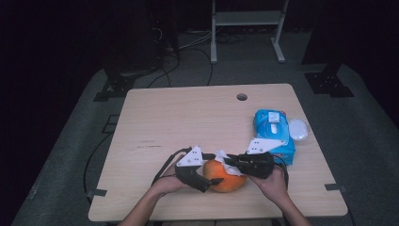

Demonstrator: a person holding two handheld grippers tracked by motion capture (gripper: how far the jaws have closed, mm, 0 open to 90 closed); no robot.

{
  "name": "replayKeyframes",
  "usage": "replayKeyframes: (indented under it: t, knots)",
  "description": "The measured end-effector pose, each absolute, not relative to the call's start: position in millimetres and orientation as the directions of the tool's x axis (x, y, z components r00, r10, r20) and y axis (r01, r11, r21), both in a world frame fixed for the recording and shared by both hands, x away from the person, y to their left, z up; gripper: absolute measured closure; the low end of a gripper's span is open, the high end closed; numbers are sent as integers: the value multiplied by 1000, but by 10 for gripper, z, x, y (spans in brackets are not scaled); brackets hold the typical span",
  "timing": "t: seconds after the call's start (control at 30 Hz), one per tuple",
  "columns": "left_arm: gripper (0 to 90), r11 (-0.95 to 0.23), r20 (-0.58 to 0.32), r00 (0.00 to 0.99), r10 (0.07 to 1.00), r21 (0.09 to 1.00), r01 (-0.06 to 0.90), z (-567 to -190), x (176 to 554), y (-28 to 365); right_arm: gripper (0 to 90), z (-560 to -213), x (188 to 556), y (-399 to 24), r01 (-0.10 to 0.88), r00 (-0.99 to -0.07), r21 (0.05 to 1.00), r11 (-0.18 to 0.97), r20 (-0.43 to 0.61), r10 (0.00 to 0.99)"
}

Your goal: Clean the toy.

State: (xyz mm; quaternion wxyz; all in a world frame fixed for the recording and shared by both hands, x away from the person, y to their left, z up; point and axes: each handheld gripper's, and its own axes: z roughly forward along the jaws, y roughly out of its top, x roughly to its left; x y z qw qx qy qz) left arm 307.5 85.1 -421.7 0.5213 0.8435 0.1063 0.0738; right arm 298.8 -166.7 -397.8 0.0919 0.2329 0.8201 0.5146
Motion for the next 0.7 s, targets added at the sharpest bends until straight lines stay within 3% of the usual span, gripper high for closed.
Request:
replayKeyframes:
  t: [0.13,0.23,0.3,0.5,0.7]
  knots:
    - [129,-419,-37,965,259,896,146,-4264,3120,877,828,-3971,3001,-1701,288,-871,888,360,86,484]
    - [261,-426,-38,963,265,892,153,-4264,3096,861,828,-3956,2994,-1694,288,-868,887,361,82,490]
    - [299,-433,-30,962,270,889,149,-4229,3067,827,828,-3924,2953,-1651,277,-870,891,359,74,487]
    - [308,-454,-4,960,279,880,136,-4202,3015,750,828,-3884,2841,-1392,221,-901,890,399,30,432]
    - [317,-441,-30,956,291,883,163,-4232,3065,819,828,-3927,2979,-1624,271,-862,888,372,52,505]
